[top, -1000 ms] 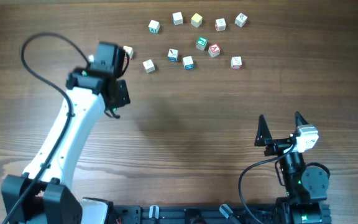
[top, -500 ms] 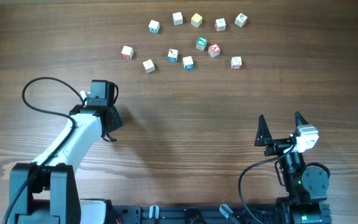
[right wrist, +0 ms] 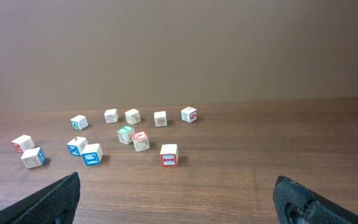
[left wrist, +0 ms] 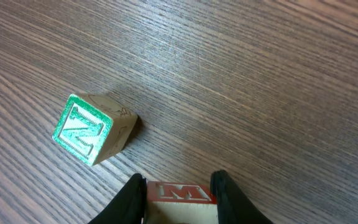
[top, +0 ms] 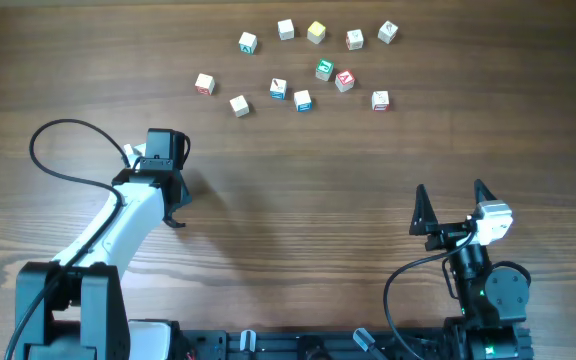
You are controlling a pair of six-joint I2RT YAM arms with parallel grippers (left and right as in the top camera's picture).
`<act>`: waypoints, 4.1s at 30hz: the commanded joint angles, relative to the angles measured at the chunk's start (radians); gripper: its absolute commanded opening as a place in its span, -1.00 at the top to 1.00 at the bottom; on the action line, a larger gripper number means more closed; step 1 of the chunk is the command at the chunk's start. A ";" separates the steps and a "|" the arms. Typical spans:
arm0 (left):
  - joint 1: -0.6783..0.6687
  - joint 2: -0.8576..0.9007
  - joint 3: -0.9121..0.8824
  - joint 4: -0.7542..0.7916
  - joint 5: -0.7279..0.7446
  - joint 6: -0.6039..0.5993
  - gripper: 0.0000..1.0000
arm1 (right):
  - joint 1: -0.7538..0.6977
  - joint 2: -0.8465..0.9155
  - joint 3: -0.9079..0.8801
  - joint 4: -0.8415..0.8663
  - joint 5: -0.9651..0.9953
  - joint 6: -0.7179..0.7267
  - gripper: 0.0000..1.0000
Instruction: Form a horizontal line
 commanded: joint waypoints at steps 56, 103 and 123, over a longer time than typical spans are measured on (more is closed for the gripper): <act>0.146 -0.006 -0.062 0.153 0.154 0.354 0.45 | -0.005 -0.006 -0.001 0.003 -0.013 -0.018 -1.00; 0.146 -0.006 -0.062 0.259 0.154 0.350 0.19 | -0.005 -0.006 -0.001 0.002 -0.013 -0.018 -1.00; 0.146 -0.027 -0.060 0.452 0.970 0.342 0.14 | -0.005 -0.006 -0.001 0.003 -0.013 -0.018 -0.99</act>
